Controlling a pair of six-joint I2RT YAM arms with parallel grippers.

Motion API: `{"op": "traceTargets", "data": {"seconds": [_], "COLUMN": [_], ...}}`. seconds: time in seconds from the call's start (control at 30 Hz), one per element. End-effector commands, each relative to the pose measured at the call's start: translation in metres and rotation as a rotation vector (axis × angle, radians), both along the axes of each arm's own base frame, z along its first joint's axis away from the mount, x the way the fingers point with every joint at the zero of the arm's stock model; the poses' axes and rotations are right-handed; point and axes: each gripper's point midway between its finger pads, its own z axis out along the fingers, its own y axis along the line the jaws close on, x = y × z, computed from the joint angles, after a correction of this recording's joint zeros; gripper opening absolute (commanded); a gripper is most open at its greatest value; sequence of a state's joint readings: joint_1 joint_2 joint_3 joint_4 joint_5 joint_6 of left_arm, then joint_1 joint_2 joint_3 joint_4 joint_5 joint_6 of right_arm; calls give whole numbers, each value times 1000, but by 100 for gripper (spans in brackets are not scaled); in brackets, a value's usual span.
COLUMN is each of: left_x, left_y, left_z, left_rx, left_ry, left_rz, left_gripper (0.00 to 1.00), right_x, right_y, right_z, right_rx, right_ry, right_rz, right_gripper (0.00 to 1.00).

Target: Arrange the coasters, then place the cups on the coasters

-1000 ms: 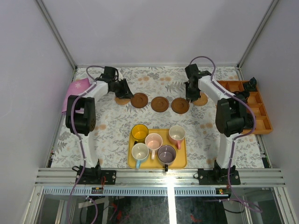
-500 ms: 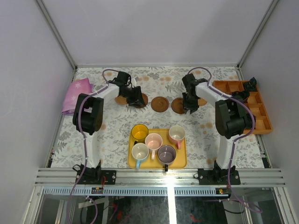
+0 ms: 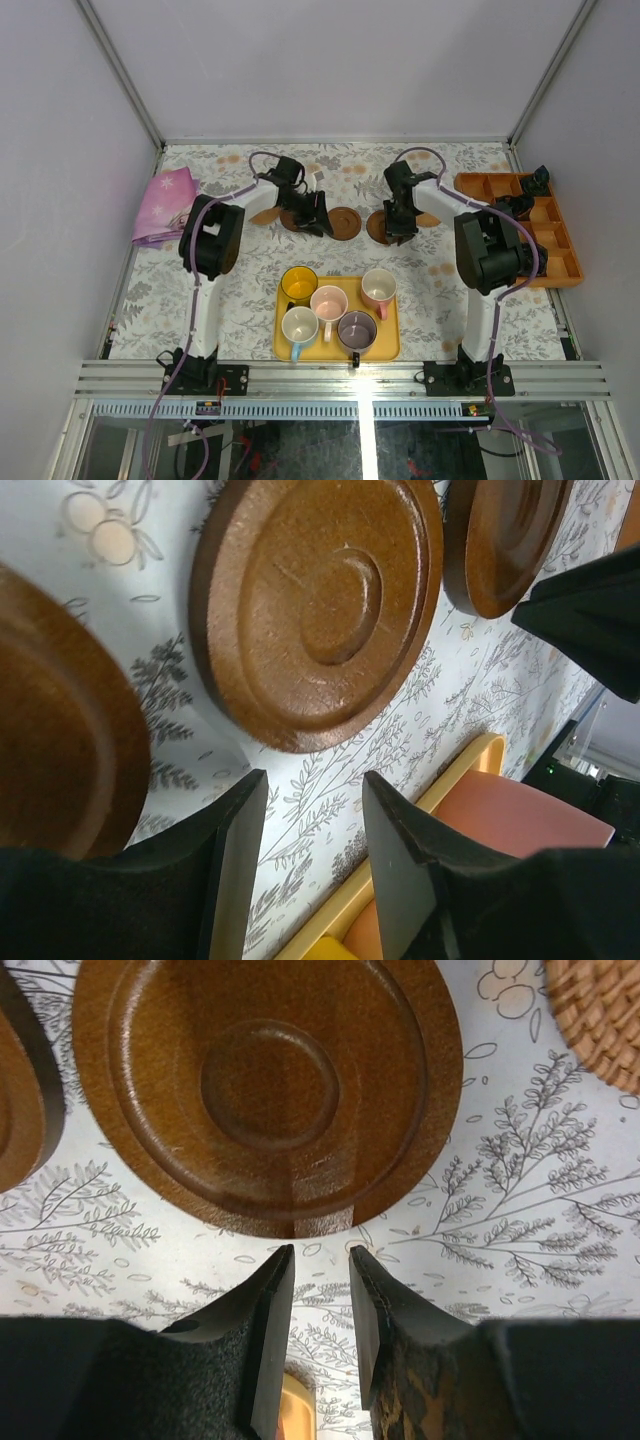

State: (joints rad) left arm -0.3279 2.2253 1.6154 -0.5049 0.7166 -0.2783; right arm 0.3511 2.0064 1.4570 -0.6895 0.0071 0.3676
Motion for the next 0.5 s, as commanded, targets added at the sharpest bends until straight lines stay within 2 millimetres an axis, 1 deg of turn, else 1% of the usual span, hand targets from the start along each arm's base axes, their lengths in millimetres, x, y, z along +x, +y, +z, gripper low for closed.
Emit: {"op": "traceTargets", "data": {"seconds": [0.0,0.13,0.3,0.47], "left_x": [-6,-6,2,10], "left_y": [-16,-24,-30,-32], "left_z": [-1,-6,-13,-17], "left_rx": [-46,-54,-60,-59], "left_ry": [22,34,42,40], "left_rz": [-63,-88,-99,-92], "left_gripper": [43,45,47,48], "right_x": [8,12,21,33], "right_y": [8,9,11,14], "right_z": [-6,-13,-20,-19], "right_rx": [21,14,10,5], "right_ry": [-5,3,4,-14], "right_rz": [-4,-4,-10,-24], "right_gripper": [36,35,35,35]}}
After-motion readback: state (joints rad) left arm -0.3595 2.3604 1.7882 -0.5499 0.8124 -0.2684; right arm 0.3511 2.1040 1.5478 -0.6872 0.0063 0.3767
